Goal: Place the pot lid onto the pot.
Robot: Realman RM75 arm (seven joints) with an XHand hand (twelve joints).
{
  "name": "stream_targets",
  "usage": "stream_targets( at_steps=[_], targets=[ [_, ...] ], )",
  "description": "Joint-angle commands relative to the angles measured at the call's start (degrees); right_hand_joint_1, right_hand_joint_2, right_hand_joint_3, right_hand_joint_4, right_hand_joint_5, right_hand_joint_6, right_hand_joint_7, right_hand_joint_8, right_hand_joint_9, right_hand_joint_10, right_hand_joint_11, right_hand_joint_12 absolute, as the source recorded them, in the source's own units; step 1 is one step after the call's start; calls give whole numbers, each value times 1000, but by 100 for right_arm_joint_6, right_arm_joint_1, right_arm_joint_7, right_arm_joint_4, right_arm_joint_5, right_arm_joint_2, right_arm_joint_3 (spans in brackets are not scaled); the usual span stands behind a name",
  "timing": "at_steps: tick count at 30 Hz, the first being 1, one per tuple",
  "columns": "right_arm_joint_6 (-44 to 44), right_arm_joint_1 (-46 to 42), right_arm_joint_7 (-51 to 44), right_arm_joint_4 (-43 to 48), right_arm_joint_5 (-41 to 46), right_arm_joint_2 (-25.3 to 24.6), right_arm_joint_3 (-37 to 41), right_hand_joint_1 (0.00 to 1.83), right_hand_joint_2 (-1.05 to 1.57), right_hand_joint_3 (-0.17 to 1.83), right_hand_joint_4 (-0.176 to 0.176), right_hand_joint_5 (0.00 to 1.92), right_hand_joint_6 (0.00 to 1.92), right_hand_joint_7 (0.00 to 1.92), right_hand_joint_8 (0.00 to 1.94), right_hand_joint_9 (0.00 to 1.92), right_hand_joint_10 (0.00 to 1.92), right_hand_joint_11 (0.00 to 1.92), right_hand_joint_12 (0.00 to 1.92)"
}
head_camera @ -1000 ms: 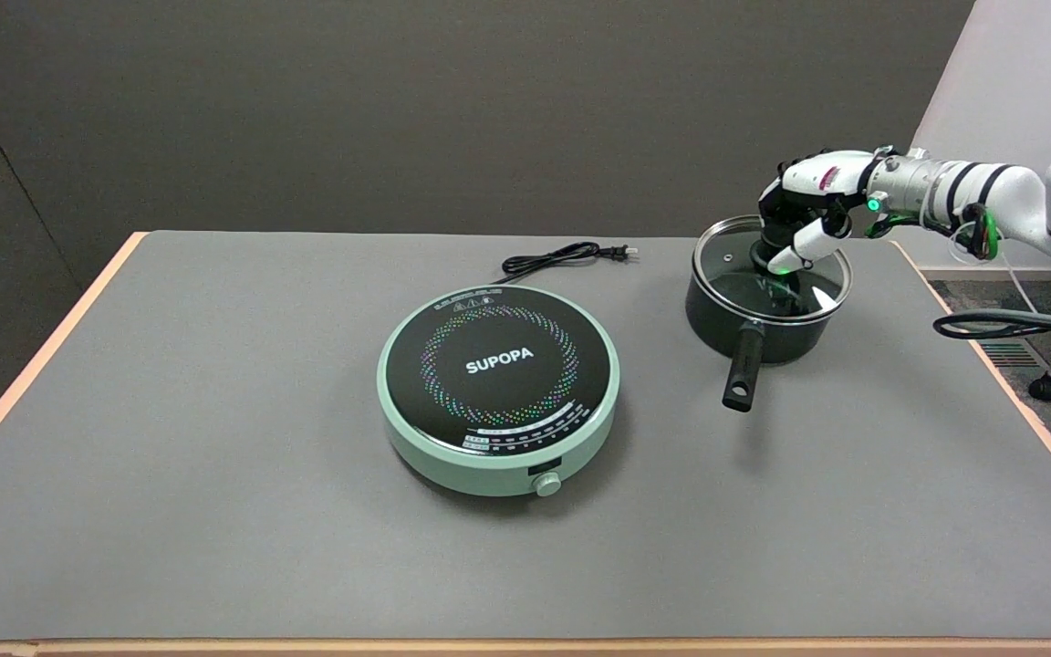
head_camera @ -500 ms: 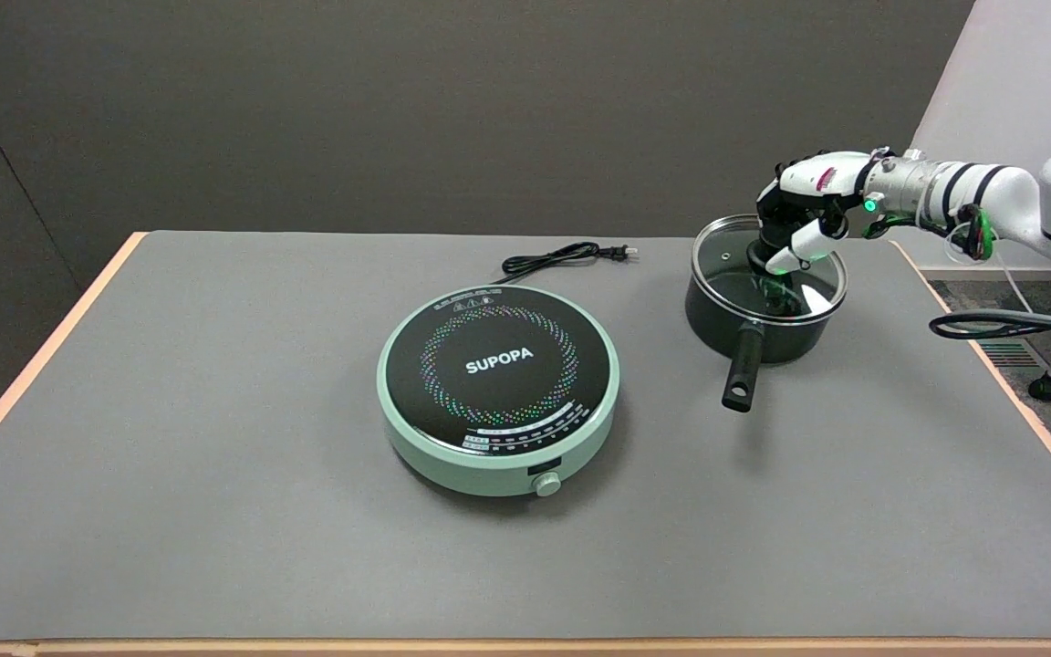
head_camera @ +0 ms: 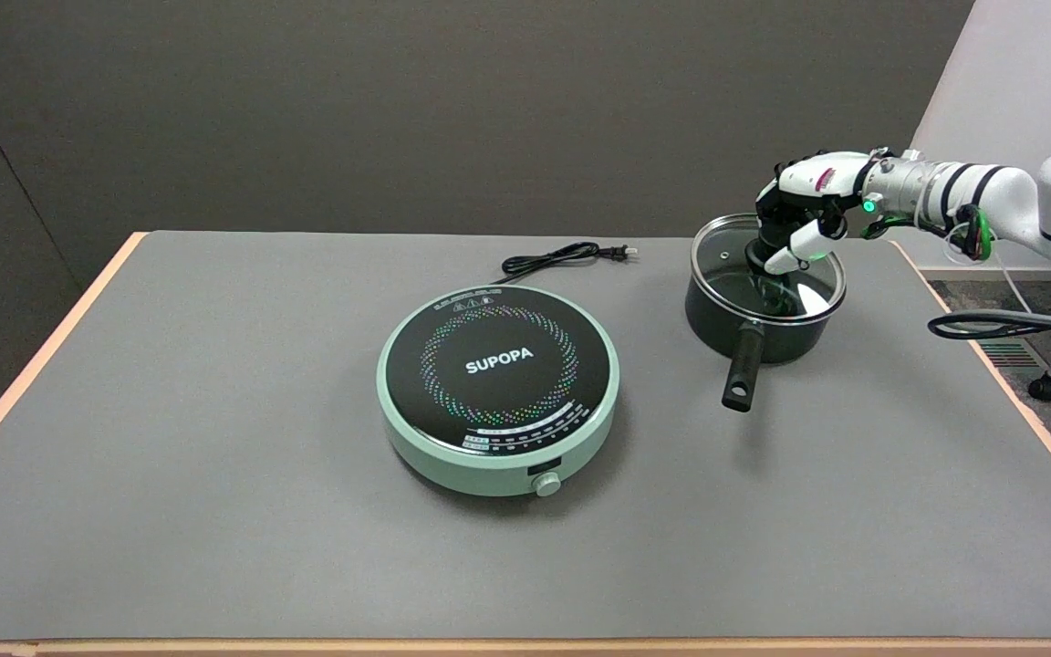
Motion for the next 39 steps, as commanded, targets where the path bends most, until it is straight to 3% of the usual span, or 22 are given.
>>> stream_targets(
  at_steps=[1,30,34,37,39],
  targets=[
    [-63,24,0,9,-136,9,-19,1213,1021,294,-54,762,1321,1025,1043,928,1411,705,1314],
    [-207,104,151,-246,-144,222,-291,1222,982,360,-73,781,1267,1032,1096,921,1435,706,1301],
    [-207,96,151,-249,-144,222,-291,1214,998,336,-49,774,1301,1023,1073,919,1448,719,1303],
    [-207,107,151,-262,-144,222,-291,1206,1021,302,-34,766,1317,1005,1080,901,1461,701,1355],
    [-207,115,151,-262,-155,222,-291,1208,1059,235,-57,742,1326,1006,1065,886,1429,625,1491]
  ],
)
